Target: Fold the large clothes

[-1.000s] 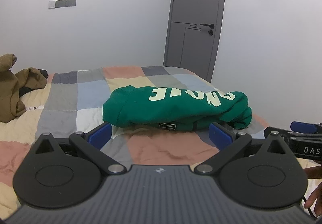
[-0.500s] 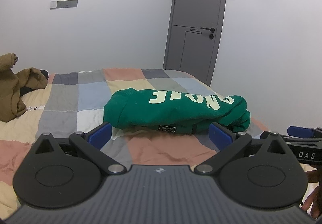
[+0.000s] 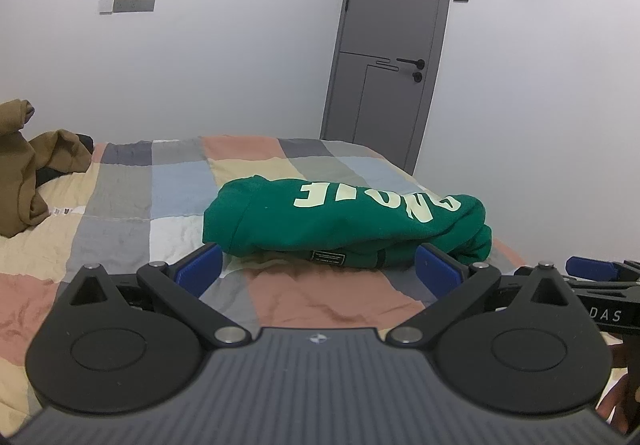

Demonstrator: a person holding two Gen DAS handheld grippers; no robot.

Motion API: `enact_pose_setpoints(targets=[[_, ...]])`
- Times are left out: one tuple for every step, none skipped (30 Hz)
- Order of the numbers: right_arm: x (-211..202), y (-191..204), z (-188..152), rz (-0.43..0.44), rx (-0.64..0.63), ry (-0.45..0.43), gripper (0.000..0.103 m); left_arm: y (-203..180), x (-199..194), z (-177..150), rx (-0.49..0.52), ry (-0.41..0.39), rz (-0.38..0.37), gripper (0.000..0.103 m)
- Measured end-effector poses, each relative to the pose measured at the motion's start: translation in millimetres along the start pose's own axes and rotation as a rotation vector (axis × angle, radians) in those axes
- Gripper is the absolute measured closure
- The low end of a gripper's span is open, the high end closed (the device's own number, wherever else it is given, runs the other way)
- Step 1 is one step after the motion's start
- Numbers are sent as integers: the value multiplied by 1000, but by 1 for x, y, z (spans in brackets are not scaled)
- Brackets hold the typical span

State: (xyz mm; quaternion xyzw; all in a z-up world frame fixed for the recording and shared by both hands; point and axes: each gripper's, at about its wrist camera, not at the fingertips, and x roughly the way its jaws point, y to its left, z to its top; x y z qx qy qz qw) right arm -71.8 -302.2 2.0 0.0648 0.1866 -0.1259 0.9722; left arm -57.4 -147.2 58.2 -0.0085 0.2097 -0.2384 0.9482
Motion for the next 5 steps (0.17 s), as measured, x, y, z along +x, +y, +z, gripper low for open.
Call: enact_pose_setpoints(targets=[[0, 1, 0, 0, 0, 0, 12, -1, -1, 0, 0, -1, 0, 0], [-1, 1, 0, 0, -1, 0, 12, -1, -1, 0, 0, -2, -1, 0], [-1, 1, 0, 0, -1, -1, 12, -1, -1, 0, 0, -2, -1, 0], [-1, 1, 0, 0, -2, -1, 12, -1, -1, 0, 1, -3, -2, 0], [-1, 1, 0, 0, 0, 1, 12, -2, -2, 0, 3, -2, -3, 0]])
